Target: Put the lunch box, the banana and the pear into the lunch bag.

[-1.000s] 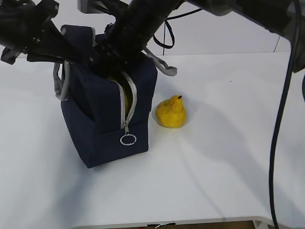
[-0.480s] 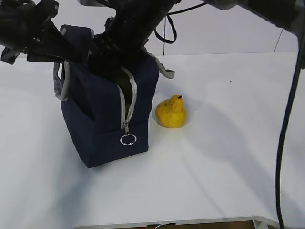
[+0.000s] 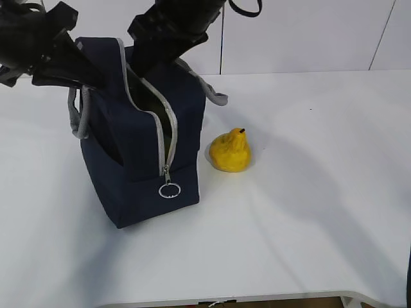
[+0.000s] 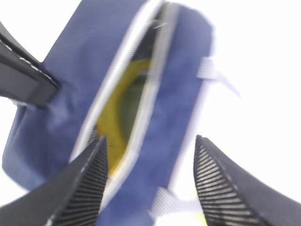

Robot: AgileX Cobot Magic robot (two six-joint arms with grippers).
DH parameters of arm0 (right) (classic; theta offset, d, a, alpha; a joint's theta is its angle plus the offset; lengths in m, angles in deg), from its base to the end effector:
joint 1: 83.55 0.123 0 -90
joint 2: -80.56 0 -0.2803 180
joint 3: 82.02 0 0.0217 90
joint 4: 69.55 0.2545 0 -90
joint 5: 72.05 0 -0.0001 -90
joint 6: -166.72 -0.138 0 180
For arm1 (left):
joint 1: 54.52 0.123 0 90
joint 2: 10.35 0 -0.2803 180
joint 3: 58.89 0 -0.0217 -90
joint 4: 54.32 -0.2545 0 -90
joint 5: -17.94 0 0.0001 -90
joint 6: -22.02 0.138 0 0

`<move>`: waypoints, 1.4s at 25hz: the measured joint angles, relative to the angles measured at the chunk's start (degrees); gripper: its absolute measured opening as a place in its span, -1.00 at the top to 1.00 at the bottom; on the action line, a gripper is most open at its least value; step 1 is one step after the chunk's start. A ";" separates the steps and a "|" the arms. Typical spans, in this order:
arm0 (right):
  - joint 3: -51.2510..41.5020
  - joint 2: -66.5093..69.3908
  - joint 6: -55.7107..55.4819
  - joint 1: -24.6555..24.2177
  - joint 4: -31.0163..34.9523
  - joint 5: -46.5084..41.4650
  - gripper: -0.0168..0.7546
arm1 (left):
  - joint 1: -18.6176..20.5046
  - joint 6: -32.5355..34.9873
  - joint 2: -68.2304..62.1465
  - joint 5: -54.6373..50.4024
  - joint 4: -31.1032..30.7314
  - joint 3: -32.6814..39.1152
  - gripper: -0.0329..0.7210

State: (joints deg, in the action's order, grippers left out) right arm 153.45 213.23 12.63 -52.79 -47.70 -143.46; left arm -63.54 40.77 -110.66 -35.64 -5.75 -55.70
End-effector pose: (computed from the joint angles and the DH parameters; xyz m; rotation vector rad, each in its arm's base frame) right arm 0.4074 0.2991 0.2980 -1.1940 2.2690 0.5434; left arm 0.3476 -0.1395 0.2699 0.1275 2.5243 -0.9892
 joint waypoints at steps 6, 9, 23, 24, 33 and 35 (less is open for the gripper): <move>0.00 -3.84 -3.17 0.11 -4.86 -0.28 -0.28 | 1.50 0.36 0.00 0.00 -0.72 0.00 0.92; 0.00 -6.46 -4.89 0.00 -7.36 -0.31 -0.28 | 2.00 0.49 0.00 0.00 -0.79 0.00 0.92; -16.81 -20.56 -4.52 -7.20 -7.47 -0.54 -0.28 | 2.12 0.49 0.00 0.00 -1.08 0.00 0.92; -18.39 -21.74 -3.95 -7.83 -6.81 -0.54 -0.28 | 2.12 0.49 0.00 0.00 -1.08 0.00 0.92; -36.85 -32.55 -0.36 -10.03 -5.76 5.43 -0.28 | 2.12 0.49 0.00 0.00 -1.12 0.00 0.92; -40.99 -34.89 -0.03 -10.03 -5.63 8.41 -0.28 | 2.12 0.49 0.00 0.00 -1.12 0.00 0.92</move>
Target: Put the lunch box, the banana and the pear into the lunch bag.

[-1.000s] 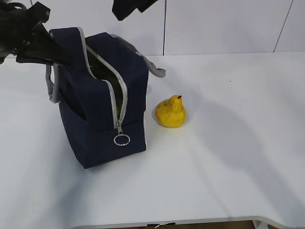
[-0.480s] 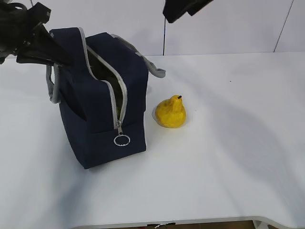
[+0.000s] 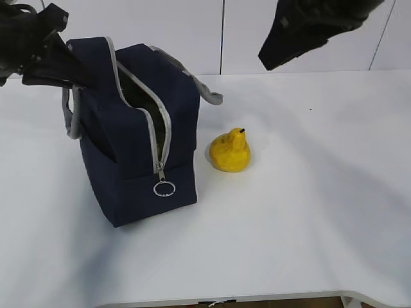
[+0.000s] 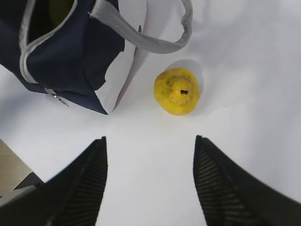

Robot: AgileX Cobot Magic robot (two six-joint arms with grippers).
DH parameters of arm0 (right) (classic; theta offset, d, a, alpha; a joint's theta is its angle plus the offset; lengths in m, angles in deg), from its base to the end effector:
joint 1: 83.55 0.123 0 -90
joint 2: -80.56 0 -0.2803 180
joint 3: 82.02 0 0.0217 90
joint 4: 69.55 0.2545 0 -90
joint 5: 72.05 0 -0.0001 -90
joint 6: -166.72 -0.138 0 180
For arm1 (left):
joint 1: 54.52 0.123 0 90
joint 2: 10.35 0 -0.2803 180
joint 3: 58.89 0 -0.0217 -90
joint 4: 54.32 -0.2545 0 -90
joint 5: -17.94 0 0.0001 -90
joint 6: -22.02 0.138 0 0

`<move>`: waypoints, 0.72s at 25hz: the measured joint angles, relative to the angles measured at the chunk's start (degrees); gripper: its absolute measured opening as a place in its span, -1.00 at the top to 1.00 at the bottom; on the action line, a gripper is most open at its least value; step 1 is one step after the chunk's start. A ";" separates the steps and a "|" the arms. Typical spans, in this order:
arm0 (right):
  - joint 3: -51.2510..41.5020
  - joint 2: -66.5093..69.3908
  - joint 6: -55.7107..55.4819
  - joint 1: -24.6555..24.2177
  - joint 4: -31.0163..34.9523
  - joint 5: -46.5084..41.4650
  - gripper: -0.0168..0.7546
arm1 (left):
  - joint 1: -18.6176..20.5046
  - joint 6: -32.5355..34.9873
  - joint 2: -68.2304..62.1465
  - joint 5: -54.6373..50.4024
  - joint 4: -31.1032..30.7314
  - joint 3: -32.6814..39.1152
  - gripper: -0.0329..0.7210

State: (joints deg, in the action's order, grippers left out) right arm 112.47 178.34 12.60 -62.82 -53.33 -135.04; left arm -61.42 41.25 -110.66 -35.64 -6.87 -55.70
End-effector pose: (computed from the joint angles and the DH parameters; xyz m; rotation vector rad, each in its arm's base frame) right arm 0.3284 0.1610 0.3420 -0.9376 2.3440 0.3352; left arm 0.3523 -0.1251 0.2683 0.1035 2.5234 -0.9490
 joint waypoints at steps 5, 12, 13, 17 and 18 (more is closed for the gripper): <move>-10.45 -5.87 0.80 -0.05 0.11 7.18 -0.28 | 0.00 0.02 0.00 0.00 0.00 0.00 0.92; -22.49 -13.41 5.51 -0.14 4.04 15.38 -0.28 | 0.00 0.12 0.00 0.00 0.00 0.00 0.92; -24.12 -14.42 6.52 -0.14 4.89 16.61 -0.28 | 0.00 0.12 0.00 0.00 0.00 0.00 0.92; -29.18 -17.67 10.27 -0.14 7.07 20.24 -0.28 | 0.00 0.12 0.00 0.00 0.00 0.00 0.92; -30.22 -18.21 11.03 -0.14 7.37 20.43 -0.28 | 0.00 0.12 0.00 0.00 0.00 0.00 0.92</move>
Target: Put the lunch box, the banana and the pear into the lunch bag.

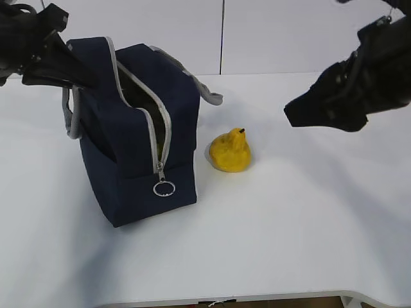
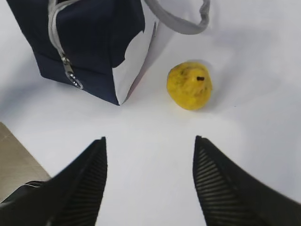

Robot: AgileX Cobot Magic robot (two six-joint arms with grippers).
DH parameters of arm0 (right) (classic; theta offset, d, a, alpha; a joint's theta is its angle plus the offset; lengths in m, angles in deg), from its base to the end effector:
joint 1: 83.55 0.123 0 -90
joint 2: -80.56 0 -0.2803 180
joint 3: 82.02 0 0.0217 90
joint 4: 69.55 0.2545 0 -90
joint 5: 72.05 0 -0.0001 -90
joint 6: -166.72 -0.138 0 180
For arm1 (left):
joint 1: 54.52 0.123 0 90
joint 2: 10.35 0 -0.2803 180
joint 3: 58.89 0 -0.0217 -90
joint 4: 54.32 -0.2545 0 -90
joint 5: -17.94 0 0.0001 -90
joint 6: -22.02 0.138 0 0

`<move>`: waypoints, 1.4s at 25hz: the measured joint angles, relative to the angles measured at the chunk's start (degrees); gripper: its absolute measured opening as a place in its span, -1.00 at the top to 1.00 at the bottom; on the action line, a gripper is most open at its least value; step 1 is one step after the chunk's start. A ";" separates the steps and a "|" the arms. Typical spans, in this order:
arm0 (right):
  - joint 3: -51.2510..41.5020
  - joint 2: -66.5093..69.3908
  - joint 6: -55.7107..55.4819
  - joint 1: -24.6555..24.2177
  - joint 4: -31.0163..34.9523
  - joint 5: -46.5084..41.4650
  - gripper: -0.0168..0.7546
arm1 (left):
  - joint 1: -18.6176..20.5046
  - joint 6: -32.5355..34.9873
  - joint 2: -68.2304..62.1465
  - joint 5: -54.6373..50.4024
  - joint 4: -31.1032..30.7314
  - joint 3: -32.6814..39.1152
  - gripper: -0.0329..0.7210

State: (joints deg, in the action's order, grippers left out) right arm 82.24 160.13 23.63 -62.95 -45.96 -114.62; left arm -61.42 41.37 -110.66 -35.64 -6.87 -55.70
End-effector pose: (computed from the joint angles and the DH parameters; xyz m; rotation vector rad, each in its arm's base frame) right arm 0.2657 0.1398 0.3021 -0.9214 2.1625 0.3364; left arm 0.3523 -0.1251 0.2683 0.1062 2.5228 -0.9482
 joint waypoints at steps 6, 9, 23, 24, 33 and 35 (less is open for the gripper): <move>-5.76 -1.12 4.91 0.00 5.51 2.41 -0.28 | 0.00 0.00 0.00 0.08 0.00 0.00 0.92; -9.22 -1.12 10.39 0.00 11.22 5.05 -0.28 | 0.00 0.00 0.00 0.08 0.00 0.00 0.92; -21.98 -1.21 50.84 0.00 46.50 19.22 -0.28 | 0.00 0.02 0.00 0.08 0.00 0.00 0.92; -22.54 -1.21 55.17 0.00 50.96 19.50 -0.28 | 0.00 0.02 0.00 0.08 0.00 0.00 0.92; -23.71 4.34 81.25 0.00 76.97 21.61 -0.28 | 0.00 0.02 0.00 0.08 0.00 0.00 0.92; -23.71 6.64 82.97 0.00 77.59 21.88 -0.28 | 0.00 0.02 0.00 0.08 0.00 0.00 0.92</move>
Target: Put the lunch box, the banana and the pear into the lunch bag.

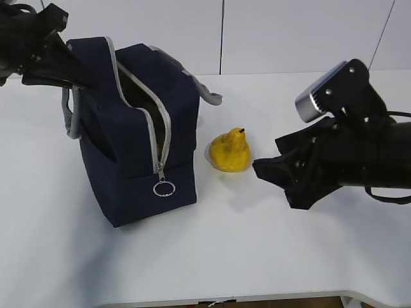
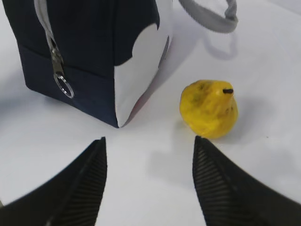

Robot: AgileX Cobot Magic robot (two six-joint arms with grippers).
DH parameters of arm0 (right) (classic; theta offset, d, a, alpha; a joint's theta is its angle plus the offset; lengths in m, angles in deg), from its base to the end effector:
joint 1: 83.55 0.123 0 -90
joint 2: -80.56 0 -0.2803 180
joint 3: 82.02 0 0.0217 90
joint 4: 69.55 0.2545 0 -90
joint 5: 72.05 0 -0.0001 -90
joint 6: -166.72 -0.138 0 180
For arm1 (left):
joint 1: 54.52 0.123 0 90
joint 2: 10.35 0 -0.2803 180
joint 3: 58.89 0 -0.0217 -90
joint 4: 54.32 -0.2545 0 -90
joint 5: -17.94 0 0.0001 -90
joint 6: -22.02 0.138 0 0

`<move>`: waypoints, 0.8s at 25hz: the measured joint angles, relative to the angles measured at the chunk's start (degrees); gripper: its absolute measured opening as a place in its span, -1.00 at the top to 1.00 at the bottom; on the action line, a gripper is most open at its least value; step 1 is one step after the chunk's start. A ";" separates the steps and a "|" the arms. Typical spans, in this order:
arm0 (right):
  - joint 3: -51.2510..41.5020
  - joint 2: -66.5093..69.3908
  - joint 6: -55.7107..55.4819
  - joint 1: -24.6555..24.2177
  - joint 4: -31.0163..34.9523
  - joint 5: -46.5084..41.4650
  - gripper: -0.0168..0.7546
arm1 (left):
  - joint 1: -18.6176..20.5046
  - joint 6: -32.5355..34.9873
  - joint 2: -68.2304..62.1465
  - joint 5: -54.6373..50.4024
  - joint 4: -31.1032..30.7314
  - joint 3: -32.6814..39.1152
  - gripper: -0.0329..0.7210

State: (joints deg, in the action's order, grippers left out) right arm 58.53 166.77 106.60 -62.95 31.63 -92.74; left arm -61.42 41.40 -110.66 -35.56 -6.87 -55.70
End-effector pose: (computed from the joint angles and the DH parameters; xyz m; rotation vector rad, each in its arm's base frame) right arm 0.2745 0.1544 0.2044 -0.8908 1.9104 0.4022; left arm 0.3525 -0.1250 0.2683 0.1060 2.5217 -0.9471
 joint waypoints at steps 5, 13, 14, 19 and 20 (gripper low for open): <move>0.00 4.86 2.72 0.00 0.36 0.22 -0.28 | 0.00 0.00 0.00 0.00 0.00 0.00 0.92; 3.48 9.26 4.51 0.00 0.72 3.35 -0.28 | 0.00 0.00 0.00 0.00 0.00 0.00 0.92; 4.06 9.84 4.51 0.00 0.72 3.79 -0.28 | 0.00 0.00 0.00 0.00 0.00 0.00 0.92; 7.18 12.93 4.74 0.00 0.76 4.50 -0.28 | 0.00 0.00 0.00 0.00 0.00 0.00 0.92; 7.89 13.53 4.74 0.00 0.76 4.60 -0.28 | 0.00 0.10 0.00 0.00 0.00 0.00 0.92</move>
State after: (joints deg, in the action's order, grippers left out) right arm 66.41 180.30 111.34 -62.95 32.38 -88.14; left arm -61.42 41.50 -110.66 -35.56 -6.87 -55.70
